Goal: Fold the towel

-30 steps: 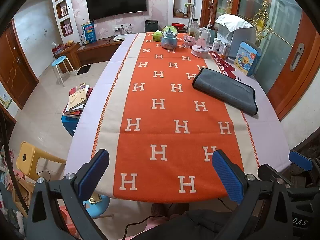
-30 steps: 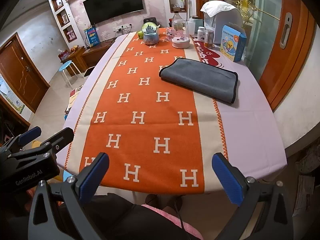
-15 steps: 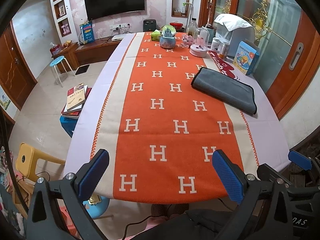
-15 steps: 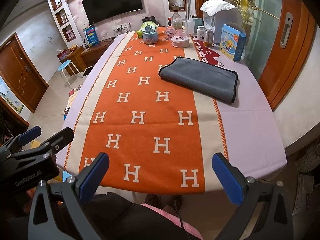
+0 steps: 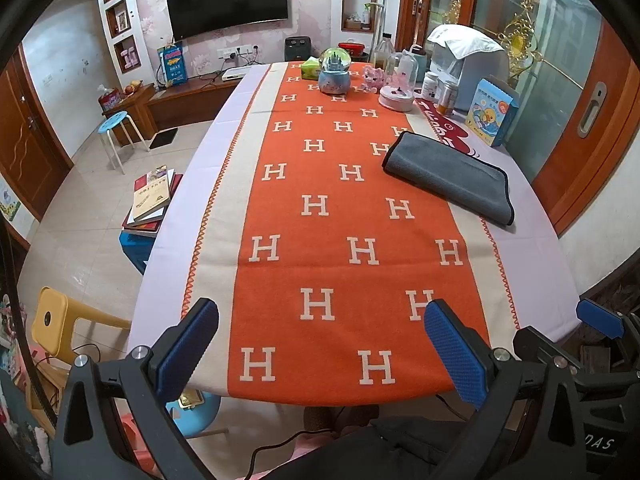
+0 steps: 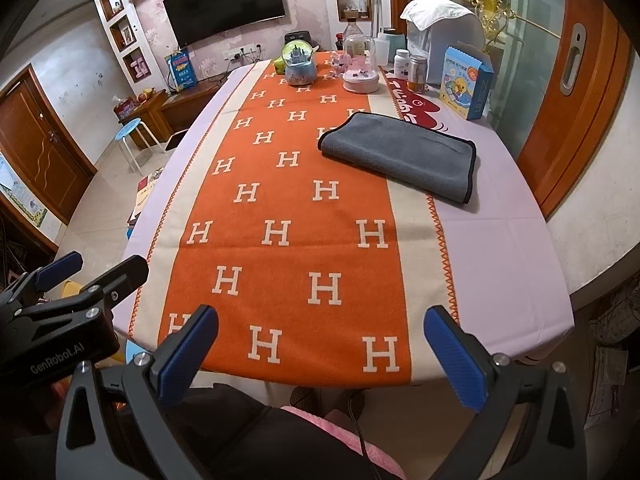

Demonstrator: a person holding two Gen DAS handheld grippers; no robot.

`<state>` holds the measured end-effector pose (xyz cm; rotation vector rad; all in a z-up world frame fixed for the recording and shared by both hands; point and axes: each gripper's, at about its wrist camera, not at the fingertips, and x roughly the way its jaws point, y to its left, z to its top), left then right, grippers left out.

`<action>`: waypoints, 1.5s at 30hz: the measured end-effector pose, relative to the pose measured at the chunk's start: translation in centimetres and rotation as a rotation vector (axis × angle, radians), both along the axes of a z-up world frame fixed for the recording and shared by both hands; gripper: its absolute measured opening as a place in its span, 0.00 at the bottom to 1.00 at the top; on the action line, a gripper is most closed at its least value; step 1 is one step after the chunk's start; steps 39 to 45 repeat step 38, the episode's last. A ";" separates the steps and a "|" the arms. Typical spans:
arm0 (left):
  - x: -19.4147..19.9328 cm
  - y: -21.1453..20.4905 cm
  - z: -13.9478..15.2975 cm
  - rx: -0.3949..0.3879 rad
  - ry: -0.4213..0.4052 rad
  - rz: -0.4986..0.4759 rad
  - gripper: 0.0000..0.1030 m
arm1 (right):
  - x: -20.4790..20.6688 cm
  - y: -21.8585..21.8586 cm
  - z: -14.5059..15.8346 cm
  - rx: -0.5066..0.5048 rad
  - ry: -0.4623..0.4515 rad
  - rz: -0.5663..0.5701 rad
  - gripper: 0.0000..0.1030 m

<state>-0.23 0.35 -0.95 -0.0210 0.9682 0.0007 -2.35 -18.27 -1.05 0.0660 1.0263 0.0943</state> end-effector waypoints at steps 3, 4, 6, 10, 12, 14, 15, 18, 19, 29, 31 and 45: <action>0.0 0.0 0.0 0.000 0.000 -0.002 0.99 | 0.0 0.0 0.0 0.000 0.001 0.000 1.00; 0.0 0.0 0.0 0.000 0.000 -0.001 0.99 | 0.0 0.0 0.0 -0.001 0.002 0.000 1.00; 0.0 0.0 0.0 0.001 -0.001 0.000 0.99 | 0.0 0.1 0.0 -0.001 0.002 -0.001 1.00; 0.0 0.0 0.0 0.000 0.000 0.000 0.99 | 0.0 0.0 0.0 -0.001 0.004 -0.001 1.00; 0.0 0.0 0.0 0.000 0.000 0.000 0.99 | 0.1 0.1 0.1 -0.001 0.003 -0.001 1.00; 0.0 -0.1 0.0 0.001 0.000 0.000 0.99 | 0.0 0.0 0.0 -0.001 0.004 -0.001 1.00; 0.0 0.0 0.1 0.000 0.000 0.001 0.99 | 0.0 0.0 0.0 -0.001 0.004 -0.001 1.00; 0.0 -0.1 0.0 0.000 0.000 0.001 0.99 | 0.1 0.1 0.1 -0.002 0.004 0.000 1.00; 0.0 -0.1 0.0 0.000 0.000 0.000 0.99 | 0.0 0.0 0.0 -0.001 0.006 0.000 1.00; 0.0 0.0 0.0 0.001 0.000 -0.001 0.99 | 0.2 0.1 0.1 -0.002 0.006 -0.001 1.00; 0.0 0.0 0.0 0.001 0.001 0.000 0.99 | 0.2 0.1 0.1 -0.002 0.007 -0.001 1.00; 0.0 -0.1 0.0 0.001 0.002 -0.001 0.99 | 0.3 0.1 0.1 -0.002 0.009 -0.001 1.00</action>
